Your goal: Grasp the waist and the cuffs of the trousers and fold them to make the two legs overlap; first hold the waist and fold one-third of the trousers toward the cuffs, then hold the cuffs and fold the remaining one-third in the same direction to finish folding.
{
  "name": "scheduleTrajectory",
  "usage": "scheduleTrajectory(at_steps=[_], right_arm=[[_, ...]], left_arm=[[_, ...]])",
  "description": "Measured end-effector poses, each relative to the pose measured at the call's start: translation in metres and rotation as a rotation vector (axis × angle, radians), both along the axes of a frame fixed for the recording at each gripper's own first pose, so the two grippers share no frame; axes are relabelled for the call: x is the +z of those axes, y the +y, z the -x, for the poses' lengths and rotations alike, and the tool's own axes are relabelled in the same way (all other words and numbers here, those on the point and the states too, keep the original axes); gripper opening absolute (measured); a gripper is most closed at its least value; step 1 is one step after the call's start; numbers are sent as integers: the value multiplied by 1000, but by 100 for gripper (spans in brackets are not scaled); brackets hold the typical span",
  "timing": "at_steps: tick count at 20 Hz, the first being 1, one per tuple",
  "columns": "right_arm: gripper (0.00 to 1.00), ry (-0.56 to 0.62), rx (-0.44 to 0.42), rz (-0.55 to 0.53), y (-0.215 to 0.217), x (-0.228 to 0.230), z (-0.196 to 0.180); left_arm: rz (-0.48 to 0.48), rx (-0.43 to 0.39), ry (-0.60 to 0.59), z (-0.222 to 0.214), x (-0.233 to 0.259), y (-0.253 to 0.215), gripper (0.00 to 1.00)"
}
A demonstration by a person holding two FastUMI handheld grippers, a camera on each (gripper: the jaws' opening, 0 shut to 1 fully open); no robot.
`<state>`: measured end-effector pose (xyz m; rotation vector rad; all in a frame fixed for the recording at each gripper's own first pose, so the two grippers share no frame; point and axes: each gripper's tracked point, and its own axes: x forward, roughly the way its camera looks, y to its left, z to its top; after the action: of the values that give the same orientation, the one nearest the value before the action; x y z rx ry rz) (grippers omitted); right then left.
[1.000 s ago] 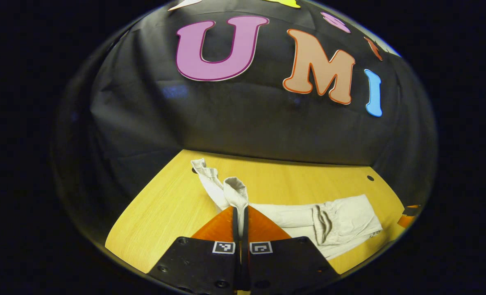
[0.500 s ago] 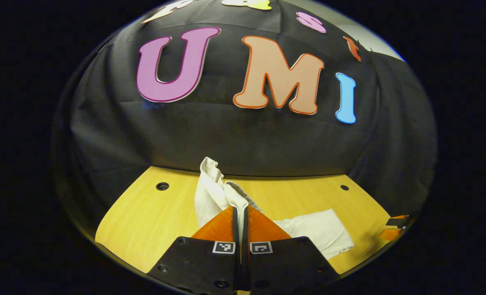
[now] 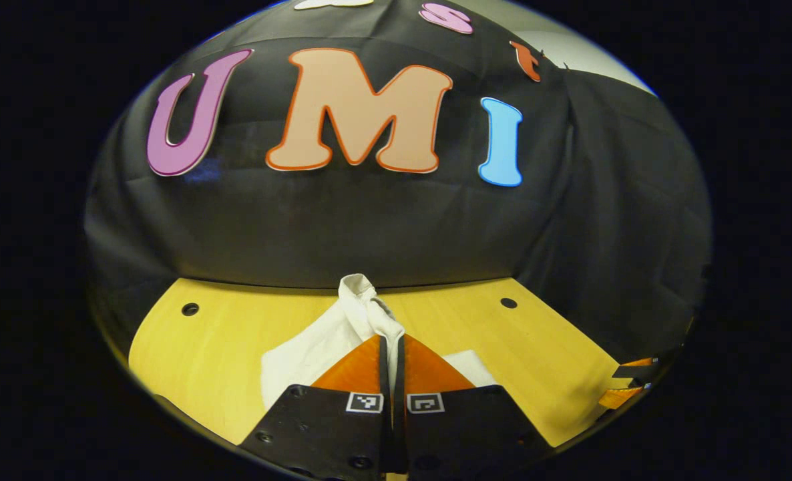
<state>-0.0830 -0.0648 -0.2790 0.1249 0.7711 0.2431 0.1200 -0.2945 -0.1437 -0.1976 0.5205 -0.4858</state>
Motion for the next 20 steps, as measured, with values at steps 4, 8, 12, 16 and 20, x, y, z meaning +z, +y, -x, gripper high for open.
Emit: scheduleTrajectory(at_steps=[4, 8, 12, 16, 20], right_arm=[[97, 1, -20, -4, -23, 0, 6], [96, 14, -41, -18, -35, -4, 9], [97, 18, -40, -26, -39, -5, 10], [97, 21, -9, -38, -31, -2, 12], [97, -9, 47, -53, -8, 7, -1]], left_arm=[[5, -71, 15, 17, -10, -47, 0], [-26, -140, 40, 46, -39, -77, 0], [-79, -181, 94, 72, -74, -92, 0], [-36, -186, 106, 88, -70, -94, 24], [-26, -84, 37, 77, -39, -58, 97]])
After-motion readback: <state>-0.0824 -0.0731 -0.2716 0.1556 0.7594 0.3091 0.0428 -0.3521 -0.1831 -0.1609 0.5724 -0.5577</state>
